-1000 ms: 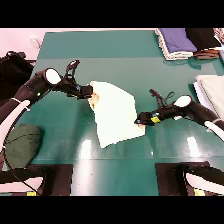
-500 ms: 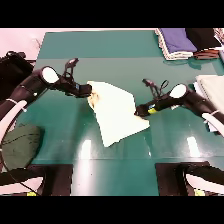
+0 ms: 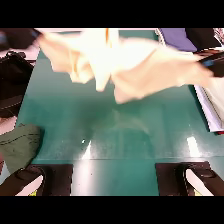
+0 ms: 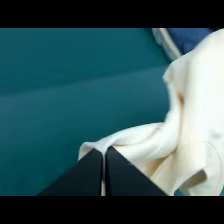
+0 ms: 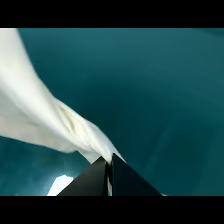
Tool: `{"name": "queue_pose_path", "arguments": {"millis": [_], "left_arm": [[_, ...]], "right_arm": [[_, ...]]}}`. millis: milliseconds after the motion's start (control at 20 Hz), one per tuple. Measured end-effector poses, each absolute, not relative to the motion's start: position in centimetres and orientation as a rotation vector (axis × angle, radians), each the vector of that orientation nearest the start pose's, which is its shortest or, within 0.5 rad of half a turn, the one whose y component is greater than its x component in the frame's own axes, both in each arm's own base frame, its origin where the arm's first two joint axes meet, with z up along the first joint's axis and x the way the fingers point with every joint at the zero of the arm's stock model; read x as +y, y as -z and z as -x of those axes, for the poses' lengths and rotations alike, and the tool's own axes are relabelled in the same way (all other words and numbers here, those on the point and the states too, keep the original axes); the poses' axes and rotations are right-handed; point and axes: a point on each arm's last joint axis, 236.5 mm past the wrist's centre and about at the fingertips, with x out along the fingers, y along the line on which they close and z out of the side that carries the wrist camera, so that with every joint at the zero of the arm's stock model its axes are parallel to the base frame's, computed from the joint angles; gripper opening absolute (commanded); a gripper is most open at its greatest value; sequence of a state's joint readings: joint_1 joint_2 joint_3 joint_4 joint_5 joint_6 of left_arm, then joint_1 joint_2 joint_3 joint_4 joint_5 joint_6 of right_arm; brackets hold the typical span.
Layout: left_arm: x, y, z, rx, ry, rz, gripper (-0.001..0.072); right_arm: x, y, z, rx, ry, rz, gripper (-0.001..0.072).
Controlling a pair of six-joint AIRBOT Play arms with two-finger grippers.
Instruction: Fold the shirts.
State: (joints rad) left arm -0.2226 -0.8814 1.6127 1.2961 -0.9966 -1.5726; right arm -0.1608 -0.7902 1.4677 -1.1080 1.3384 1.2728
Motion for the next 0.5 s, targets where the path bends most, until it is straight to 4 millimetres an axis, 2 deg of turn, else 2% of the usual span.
{"name": "queue_pose_path", "arguments": {"millis": [50,150,250,350,500], "left_arm": [[-12.5,-42.9,-31.7,0.197,0.432,0.145,0.0022],[-11.6,-47.7,-28.1,0.070,0.436,0.136,0.0022],[-10.9,-50.2,-25.9,0.001,0.433,0.129,0.0022],[-10.7,-50.7,-25.5,-0.008,0.429,0.122,0.0022],[-11.1,-48.3,-27.7,0.077,0.421,0.101,0.0022]], "right_arm": [[4.2,-32.6,-29.6,0.531,-0.285,-0.006,0.0018],[2.1,-35.7,-27.7,0.465,-0.193,0.011,0.0018],[1.1,-37.9,-26.6,0.419,-0.140,0.021,0.0018],[0.9,-39.0,-26.7,0.405,-0.138,0.018,0.0018],[1.6,-38.6,-28.5,0.439,-0.195,-0.017,0.0018]]}}
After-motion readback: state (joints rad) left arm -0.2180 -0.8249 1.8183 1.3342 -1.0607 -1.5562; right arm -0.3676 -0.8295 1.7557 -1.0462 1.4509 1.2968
